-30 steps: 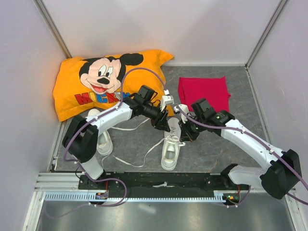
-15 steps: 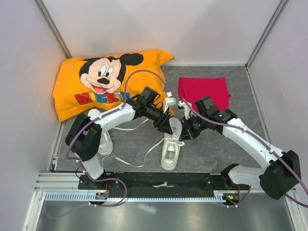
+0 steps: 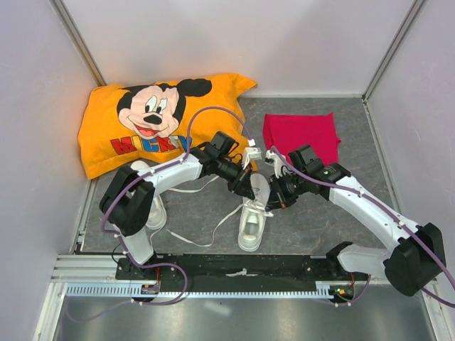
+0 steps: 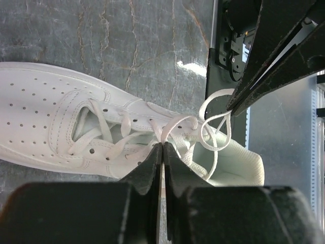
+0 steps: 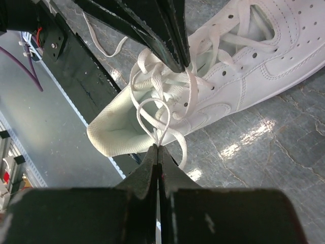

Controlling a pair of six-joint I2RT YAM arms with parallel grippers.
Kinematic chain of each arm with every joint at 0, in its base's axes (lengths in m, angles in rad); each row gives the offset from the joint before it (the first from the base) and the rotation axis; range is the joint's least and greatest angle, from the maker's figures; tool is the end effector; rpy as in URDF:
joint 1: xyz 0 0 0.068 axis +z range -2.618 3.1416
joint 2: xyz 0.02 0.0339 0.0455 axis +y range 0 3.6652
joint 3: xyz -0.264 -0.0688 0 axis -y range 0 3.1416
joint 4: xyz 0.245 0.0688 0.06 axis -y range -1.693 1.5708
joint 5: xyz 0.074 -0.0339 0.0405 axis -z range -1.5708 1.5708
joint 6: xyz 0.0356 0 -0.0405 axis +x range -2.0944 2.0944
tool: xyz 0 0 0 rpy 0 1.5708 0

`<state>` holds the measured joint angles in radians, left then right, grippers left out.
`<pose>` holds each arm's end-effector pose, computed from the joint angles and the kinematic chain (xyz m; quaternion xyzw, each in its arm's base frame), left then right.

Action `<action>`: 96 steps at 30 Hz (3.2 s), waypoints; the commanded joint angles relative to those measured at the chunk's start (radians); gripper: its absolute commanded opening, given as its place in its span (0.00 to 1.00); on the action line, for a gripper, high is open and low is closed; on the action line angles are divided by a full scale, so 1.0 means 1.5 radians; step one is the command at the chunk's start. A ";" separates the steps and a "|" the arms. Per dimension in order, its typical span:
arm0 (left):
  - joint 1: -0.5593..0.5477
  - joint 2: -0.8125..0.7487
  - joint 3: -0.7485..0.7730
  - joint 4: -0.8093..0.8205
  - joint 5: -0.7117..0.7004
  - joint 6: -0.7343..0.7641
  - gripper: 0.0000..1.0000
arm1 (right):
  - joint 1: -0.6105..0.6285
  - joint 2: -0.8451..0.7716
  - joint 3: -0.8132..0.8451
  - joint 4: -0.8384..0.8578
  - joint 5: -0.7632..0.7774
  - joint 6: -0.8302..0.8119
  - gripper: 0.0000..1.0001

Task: Tie the shoes

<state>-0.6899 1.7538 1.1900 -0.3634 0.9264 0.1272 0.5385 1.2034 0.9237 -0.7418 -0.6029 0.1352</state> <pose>0.2630 -0.2539 0.2166 0.4669 0.7227 -0.4858 0.1541 0.1881 0.1359 0.2618 -0.2630 0.8844 0.3553 0.1500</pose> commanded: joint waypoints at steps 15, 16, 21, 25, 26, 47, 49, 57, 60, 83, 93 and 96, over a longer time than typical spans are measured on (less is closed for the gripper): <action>-0.004 -0.105 -0.055 0.104 0.050 -0.099 0.01 | -0.002 0.047 0.048 0.017 0.003 0.140 0.00; -0.004 -0.108 -0.058 0.107 0.051 -0.103 0.02 | -0.002 0.048 0.048 0.027 -0.003 0.151 0.00; -0.004 -0.121 -0.069 0.118 0.051 -0.118 0.02 | -0.002 0.056 0.031 0.102 -0.030 0.252 0.00; -0.004 -0.134 -0.084 0.142 0.046 -0.151 0.02 | -0.003 0.062 0.021 0.124 -0.020 0.292 0.00; -0.004 -0.138 -0.088 0.154 0.046 -0.158 0.02 | -0.002 0.061 0.020 0.129 -0.013 0.299 0.00; -0.004 -0.155 -0.137 0.222 0.054 -0.250 0.02 | 0.001 -0.081 -0.232 0.545 0.032 0.544 0.00; -0.005 -0.156 -0.138 0.226 0.056 -0.259 0.01 | 0.003 -0.081 -0.248 0.586 0.033 0.564 0.00; -0.005 -0.155 -0.132 0.187 0.066 -0.227 0.11 | 0.013 -0.073 -0.299 0.658 0.035 0.587 0.00; -0.005 -0.165 -0.124 0.131 0.039 -0.173 0.23 | 0.014 -0.084 -0.315 0.665 0.037 0.578 0.00; 0.089 -0.170 -0.095 0.106 -0.050 -0.113 0.48 | 0.014 -0.115 -0.352 0.697 0.055 0.540 0.00; 0.087 -0.099 -0.081 0.190 0.027 -0.240 0.51 | 0.015 -0.112 -0.347 0.695 0.056 0.540 0.00; 0.085 -0.088 -0.090 0.210 0.028 -0.270 0.52 | 0.014 -0.111 -0.346 0.694 0.055 0.538 0.00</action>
<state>-0.5583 1.6062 1.0409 -0.1432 0.9184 -0.1673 0.5575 1.0462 0.4007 0.2558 -0.5251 0.9615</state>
